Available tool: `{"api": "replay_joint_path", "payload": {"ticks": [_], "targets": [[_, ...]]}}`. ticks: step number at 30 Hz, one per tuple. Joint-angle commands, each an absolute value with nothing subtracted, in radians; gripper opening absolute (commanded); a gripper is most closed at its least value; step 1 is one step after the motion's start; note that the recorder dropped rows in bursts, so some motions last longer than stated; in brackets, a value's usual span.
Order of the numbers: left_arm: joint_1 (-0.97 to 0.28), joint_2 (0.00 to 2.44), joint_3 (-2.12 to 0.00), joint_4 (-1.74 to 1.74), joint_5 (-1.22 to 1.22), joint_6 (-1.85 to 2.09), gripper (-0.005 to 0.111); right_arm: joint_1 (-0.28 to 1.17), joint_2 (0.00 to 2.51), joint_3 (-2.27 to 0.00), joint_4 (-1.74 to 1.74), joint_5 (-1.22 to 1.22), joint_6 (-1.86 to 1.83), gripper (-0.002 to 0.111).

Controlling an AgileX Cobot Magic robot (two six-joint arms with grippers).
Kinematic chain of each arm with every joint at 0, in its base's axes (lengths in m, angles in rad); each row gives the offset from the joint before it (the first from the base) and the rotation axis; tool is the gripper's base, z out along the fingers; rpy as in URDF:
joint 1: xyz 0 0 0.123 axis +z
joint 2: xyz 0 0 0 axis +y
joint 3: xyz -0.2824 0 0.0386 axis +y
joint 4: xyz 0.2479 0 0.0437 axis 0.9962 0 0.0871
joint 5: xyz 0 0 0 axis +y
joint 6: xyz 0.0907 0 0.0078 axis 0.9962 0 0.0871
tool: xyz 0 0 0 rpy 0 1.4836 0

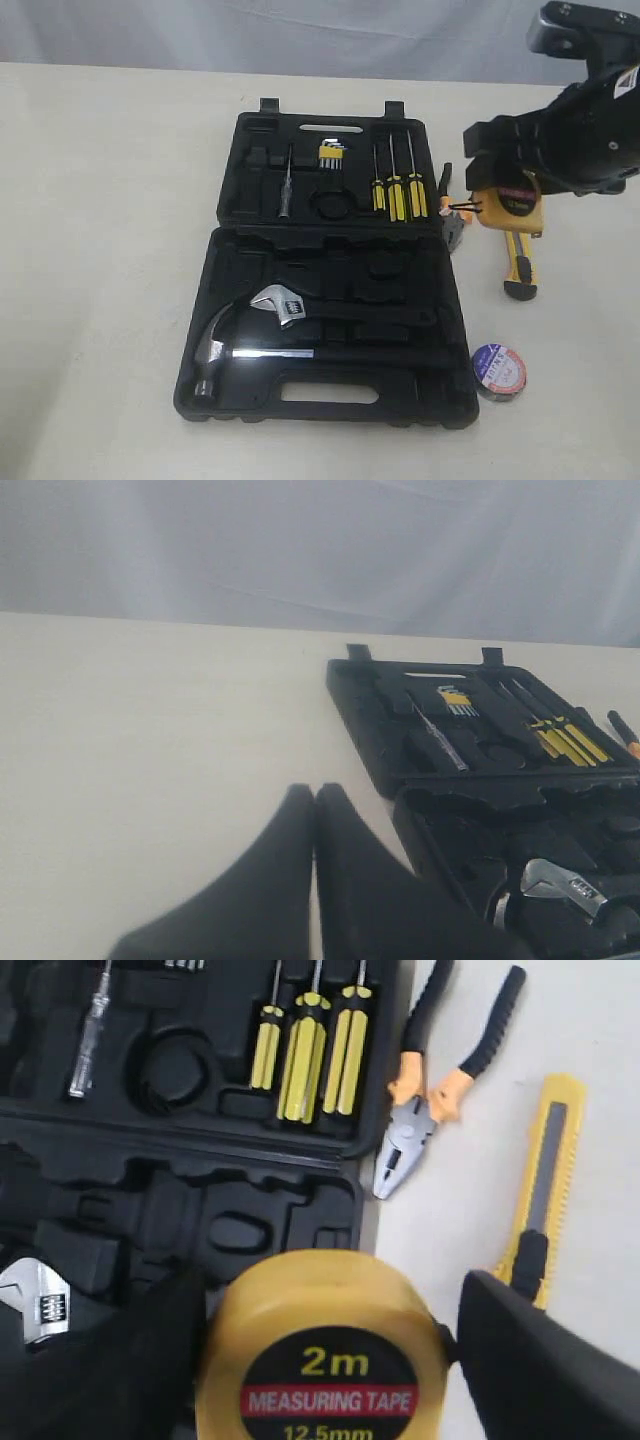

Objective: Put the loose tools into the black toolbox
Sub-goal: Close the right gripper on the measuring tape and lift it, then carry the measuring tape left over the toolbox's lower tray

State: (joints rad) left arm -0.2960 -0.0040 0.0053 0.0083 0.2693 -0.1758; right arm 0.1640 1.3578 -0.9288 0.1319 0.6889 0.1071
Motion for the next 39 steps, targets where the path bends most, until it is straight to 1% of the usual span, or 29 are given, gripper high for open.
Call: {"api": "replay_joint_path", "payload": {"ticks": [1, 7, 17, 23, 39], "targets": [[-0.301, 0.0, 0.0, 0.0, 0.272, -0.175, 0.0, 0.195, 1.356, -0.952, 0.155, 0.67, 0.065, 0.0], [-0.301, 0.0, 0.0, 0.0, 0.272, -0.175, 0.0, 0.239, 1.399, -0.952, 0.155, 0.609, 0.061, 0.0], [-0.301, 0.0, 0.0, 0.0, 0.272, -0.175, 0.0, 0.239, 1.512, -0.952, 0.122, 0.541, 0.059, 0.0], [-0.301, 0.0, 0.0, 0.0, 0.272, -0.175, 0.0, 0.239, 1.516, -0.952, 0.122, 0.512, 0.053, 0.0], [-0.301, 0.0, 0.0, 0.0, 0.272, -0.175, 0.0, 0.239, 1.516, -0.952, 0.122, 0.531, 0.053, 0.0]]}}
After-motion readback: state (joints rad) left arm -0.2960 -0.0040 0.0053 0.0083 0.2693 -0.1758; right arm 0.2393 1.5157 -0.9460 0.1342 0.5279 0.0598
